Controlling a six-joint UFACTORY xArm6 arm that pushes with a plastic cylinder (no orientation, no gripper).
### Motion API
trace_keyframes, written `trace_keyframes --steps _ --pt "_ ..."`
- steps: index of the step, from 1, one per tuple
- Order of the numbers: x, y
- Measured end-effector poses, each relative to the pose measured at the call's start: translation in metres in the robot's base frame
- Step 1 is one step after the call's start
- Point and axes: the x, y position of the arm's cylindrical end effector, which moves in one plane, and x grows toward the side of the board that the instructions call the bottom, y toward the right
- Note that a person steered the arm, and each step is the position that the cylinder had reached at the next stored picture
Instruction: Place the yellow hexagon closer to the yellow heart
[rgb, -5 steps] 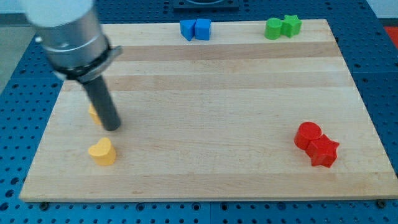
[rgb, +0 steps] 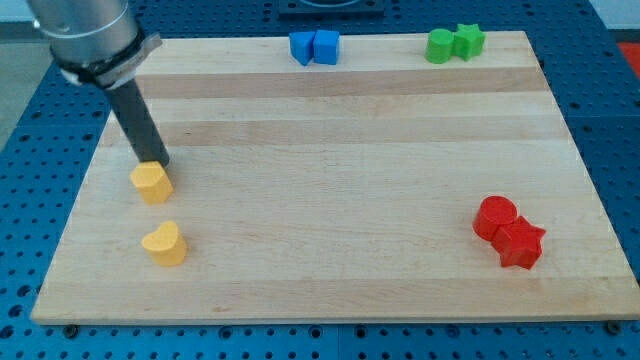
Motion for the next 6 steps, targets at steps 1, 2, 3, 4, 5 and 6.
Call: trace_keyframes --steps 1,2,3,4,5,6 --pt "0.024 0.000" --pt "0.009 -0.001" --pt "0.001 0.009" --pt "0.018 0.015" --pt "0.047 0.010" --pt "0.049 0.000"
